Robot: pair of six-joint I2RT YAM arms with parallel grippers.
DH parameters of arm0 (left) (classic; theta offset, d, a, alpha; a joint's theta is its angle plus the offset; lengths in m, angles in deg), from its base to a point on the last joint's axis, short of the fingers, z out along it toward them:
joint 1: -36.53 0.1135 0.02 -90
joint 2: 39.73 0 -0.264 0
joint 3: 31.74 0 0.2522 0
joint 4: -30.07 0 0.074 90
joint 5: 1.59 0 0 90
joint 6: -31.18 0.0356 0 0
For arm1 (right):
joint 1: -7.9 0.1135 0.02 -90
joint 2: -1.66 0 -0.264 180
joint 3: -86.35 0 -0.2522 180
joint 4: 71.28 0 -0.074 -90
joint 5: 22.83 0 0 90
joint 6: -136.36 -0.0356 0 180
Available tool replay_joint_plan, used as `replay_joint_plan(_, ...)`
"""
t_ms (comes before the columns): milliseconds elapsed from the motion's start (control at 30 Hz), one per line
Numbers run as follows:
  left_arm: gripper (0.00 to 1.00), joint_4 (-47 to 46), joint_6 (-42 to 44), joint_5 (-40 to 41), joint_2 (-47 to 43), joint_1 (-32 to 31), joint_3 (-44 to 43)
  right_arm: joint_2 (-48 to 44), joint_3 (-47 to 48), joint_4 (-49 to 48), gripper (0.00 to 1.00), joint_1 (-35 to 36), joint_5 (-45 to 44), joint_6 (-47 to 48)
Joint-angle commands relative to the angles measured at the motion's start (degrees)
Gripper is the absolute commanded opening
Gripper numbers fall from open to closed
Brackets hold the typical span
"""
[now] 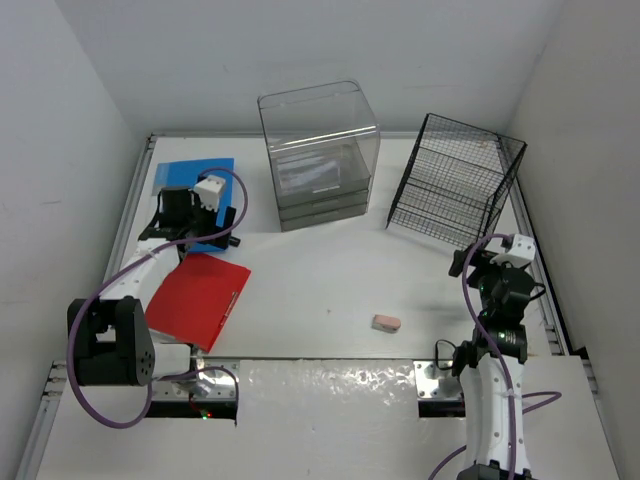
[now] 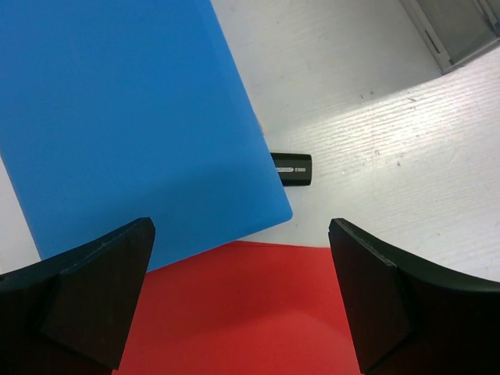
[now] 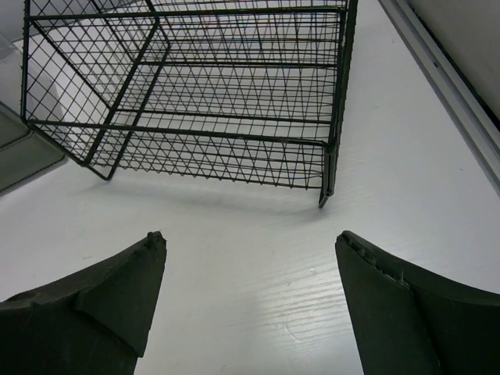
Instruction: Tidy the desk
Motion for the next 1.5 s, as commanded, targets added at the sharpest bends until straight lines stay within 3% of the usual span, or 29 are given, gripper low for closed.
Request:
replay_joint_plan(0,0.93,-1.3,1.4,-3.0,-1.2,0.2,-0.2,0.4,2.8,-3.8,0.87,-0.3,2.3,-0.3)
replay_joint_plan(200,0.93,-0.2,2.2,-2.5,-0.1,0.2,-1.5,8.3,6.0,-16.1,0.84,-0.3,13.3,-8.9)
replay_joint_plan(333,0.93,0.2,2.6,3.9,1.2,0.3,-4.7,20.1,11.9,-26.1,0.65,0.4,19.2,-18.0)
replay_joint_plan(367,0.93,0.4,2.8,4.4,2.0,0.4,-5.4,25.2,15.1,-27.2,0.57,2.4,19.9,-20.1)
replay_joint_plan(433,0.93,0.6,3.1,5.7,2.9,0.5,-7.6,29.6,20.0,-26.5,0.49,9.5,18.0,-19.3)
replay_joint_plan(533,0.93,1.9,2.9,6.5,4.9,0.5,-11.3,38.0,23.4,-27.1,0.49,20.3,11.6,-17.6)
replay_joint_plan(633,0.93,3.4,2.1,6.7,7.0,0.7,-14.5,46.2,24.1,-34.8,0.50,22.9,11.9,-26.3)
replay_joint_plan(733,0.93,3.6,1.1,7.8,10.4,0.8,-16.8,54.7,23.6,-47.1,0.44,26.6,11.1,-32.3)
replay_joint_plan(933,0.93,2.0,0.6,12.3,13.1,0.8,-16.3,71.1,29.5,-54.0,0.41,33.4,12.1,-40.0)
replay_joint_plan(1100,0.93,1.2,1.0,15.8,13.2,0.9,-15.0,78.3,30.9,-58.6,0.40,37.5,9.3,-44.2)
replay_joint_plan(1467,0.93,0.8,1.7,14.6,13.9,0.9,-14.2,88.9,36.7,-61.4,0.39,40.5,2.0,-48.6)
